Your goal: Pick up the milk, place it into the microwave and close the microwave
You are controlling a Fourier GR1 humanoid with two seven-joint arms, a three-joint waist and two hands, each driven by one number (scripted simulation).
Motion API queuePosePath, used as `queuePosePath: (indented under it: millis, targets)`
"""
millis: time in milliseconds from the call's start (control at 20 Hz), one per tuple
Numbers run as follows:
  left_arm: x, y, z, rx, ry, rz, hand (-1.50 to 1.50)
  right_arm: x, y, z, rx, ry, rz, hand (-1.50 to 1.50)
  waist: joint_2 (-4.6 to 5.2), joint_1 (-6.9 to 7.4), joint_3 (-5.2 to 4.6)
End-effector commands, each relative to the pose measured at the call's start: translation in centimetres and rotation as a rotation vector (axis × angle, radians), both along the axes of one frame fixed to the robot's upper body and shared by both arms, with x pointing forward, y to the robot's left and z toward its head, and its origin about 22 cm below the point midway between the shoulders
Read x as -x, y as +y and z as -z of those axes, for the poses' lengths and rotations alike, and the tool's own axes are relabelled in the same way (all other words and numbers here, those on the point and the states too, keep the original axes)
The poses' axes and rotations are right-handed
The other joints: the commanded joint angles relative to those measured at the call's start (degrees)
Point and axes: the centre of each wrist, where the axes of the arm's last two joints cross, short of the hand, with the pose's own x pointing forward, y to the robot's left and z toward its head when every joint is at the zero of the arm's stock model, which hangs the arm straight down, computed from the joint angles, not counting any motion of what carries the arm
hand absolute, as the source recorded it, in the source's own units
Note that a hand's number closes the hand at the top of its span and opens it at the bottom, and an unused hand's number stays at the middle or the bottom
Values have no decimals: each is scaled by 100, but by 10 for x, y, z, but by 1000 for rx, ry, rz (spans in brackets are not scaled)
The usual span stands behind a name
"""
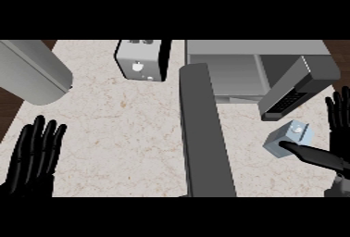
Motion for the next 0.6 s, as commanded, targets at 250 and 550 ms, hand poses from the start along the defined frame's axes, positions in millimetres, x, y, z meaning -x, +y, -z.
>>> queuePosePath:
  millis: [250, 550]
  targets:
    - [18, -21, -2, 6, 5, 4, -150, 27, -25, 67, -13, 85, 70, -150, 0, -2, 2]
    - [22, -15, -15, 12, -4, 6, -150, 17, -39, 103, -17, 60, 77, -150, 9, 25, 5]
